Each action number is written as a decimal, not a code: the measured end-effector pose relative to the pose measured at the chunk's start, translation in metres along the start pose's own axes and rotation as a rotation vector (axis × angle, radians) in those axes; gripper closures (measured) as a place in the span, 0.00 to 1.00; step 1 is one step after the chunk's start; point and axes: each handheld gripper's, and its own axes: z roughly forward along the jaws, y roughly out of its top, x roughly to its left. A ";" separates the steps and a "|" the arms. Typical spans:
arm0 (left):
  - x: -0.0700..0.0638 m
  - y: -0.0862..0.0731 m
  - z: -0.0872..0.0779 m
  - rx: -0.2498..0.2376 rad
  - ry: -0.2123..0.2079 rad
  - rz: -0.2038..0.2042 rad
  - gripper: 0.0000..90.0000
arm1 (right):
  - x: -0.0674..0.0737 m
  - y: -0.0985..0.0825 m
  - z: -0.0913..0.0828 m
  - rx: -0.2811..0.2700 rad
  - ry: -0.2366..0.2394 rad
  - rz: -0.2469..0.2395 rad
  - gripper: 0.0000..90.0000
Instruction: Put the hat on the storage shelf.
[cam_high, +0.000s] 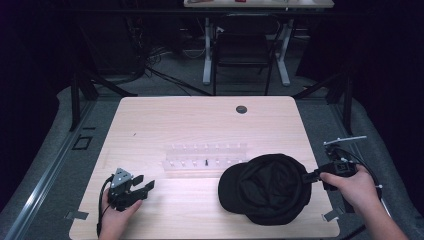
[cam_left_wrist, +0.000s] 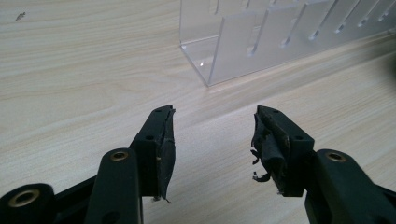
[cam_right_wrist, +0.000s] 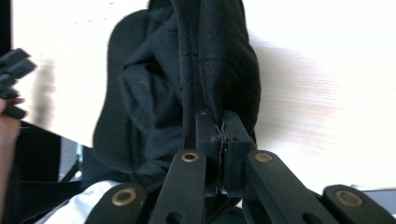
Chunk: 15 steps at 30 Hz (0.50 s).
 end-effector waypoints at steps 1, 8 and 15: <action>0.000 0.000 0.000 0.000 0.001 0.002 0.54 | 0.001 0.000 -0.001 0.009 0.004 -0.002 0.98; 0.000 0.000 0.000 0.000 0.002 -0.001 0.54 | 0.016 0.006 -0.007 0.039 0.030 0.023 0.98; 0.001 0.000 0.000 -0.001 0.003 -0.001 0.54 | 0.031 0.012 -0.016 0.052 0.099 0.036 0.98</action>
